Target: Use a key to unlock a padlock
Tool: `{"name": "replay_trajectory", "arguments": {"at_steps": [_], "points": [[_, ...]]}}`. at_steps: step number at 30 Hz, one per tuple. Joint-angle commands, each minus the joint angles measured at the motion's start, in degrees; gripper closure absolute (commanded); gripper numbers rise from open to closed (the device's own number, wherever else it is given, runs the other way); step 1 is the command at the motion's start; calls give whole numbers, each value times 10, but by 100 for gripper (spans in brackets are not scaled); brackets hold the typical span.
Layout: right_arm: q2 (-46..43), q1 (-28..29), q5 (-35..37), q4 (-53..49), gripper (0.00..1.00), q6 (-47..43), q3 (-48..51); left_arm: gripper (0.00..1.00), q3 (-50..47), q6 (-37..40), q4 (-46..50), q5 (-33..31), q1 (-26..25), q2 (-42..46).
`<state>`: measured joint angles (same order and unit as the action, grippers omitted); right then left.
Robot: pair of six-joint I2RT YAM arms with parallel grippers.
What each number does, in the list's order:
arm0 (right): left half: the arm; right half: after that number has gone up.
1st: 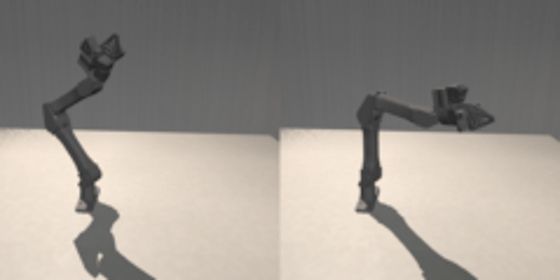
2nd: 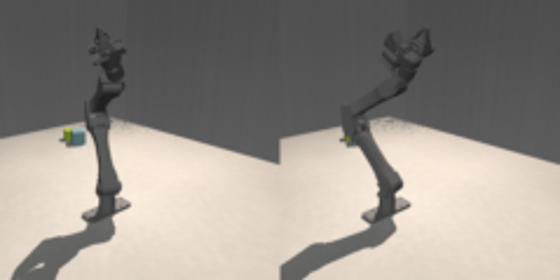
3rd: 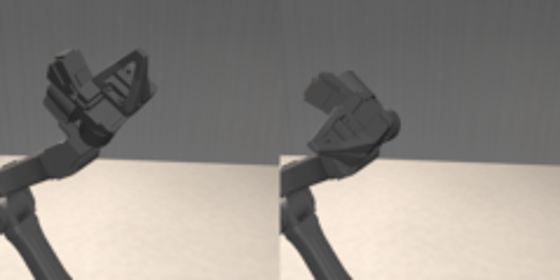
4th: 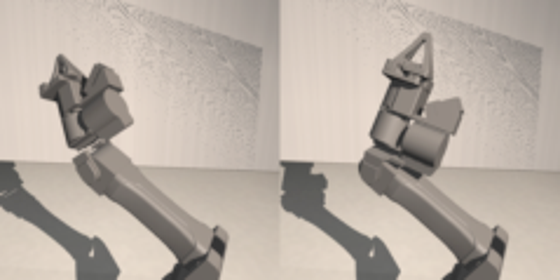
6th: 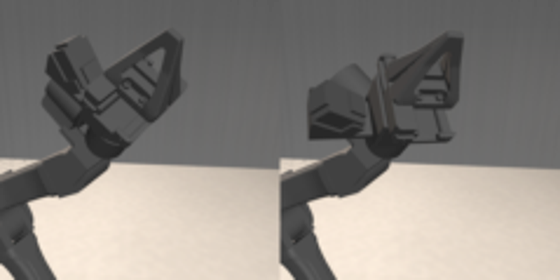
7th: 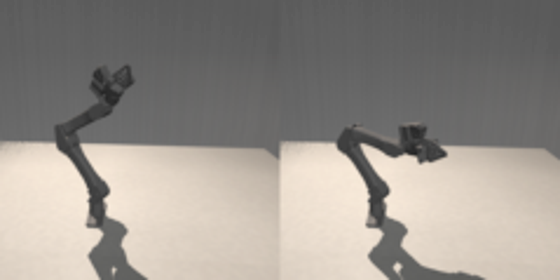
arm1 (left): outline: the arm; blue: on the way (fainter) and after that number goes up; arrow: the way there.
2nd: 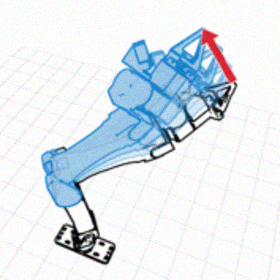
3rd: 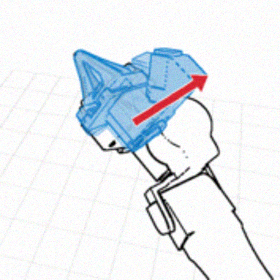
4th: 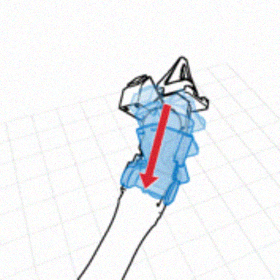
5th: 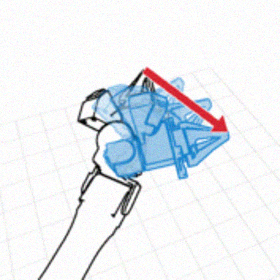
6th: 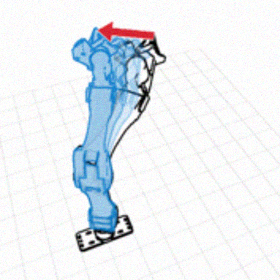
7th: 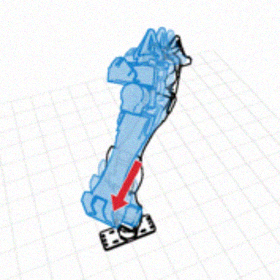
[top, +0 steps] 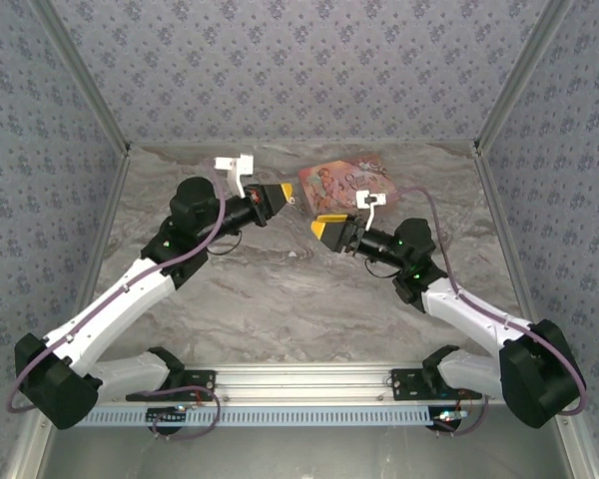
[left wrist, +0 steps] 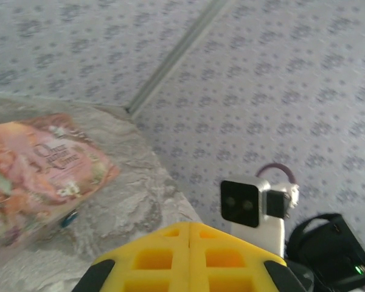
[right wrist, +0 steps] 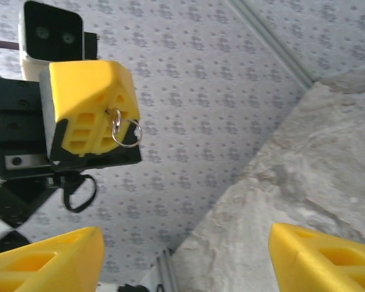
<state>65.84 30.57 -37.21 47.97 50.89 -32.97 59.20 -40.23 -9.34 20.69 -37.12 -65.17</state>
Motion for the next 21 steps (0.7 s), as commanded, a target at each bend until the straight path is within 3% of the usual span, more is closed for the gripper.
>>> {"name": "replay_trajectory", "arguments": {"at_steps": [1, 9, 21], "points": [[3, 10, -35, 71, 30, 26, -27, 100, 19, 41, -65, 79, 0, 0], [25, 32, -37, 72, 34, 19, -79, 100, 15, 55, -88, 119, -6, 10], [39, 43, -49, 19, 51, -7, -126, 100, 21, 76, -60, 135, -7, 9]]}}
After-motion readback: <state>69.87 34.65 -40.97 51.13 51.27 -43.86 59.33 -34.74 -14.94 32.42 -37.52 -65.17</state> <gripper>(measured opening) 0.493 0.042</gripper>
